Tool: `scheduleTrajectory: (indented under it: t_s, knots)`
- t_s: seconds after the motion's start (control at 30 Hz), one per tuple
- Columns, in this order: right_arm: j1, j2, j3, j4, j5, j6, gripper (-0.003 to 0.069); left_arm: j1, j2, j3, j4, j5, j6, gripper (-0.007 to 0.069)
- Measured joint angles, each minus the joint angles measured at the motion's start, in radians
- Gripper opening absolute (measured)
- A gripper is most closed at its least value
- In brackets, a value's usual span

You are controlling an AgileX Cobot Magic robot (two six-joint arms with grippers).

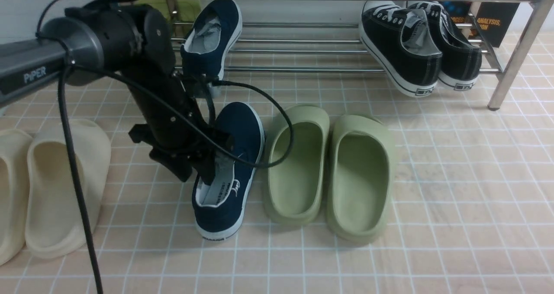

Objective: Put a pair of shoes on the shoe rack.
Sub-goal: Use the left arm to grab the shoe closest to it, then use the left arm to put a shoe into the shoe rack

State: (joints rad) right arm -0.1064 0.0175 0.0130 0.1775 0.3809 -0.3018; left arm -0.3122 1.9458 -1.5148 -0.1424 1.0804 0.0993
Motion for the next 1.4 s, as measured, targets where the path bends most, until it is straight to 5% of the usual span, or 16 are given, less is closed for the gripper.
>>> scheduleTrajectory:
  t_s: [0.13, 0.3, 0.77, 1.4]
  knots:
    - [0.000, 0.000, 0.000, 0.000, 0.000, 0.000, 0.0239, -0.033, 0.000, 0.000, 0.050, -0.047, 0.000, 0.0242]
    - [0.000, 0.000, 0.000, 0.000, 0.000, 0.000, 0.0239, -0.047, 0.000, -0.014, 0.129, -0.045, -0.031, 0.0040]
    - [0.000, 0.000, 0.000, 0.000, 0.000, 0.000, 0.0239, -0.047, -0.011, -0.315, 0.046, -0.007, -0.031, 0.0032]
    - [0.000, 0.000, 0.000, 0.000, 0.000, 0.000, 0.0239, -0.048, 0.163, -0.334, 0.010, -0.738, -0.215, 0.0033]
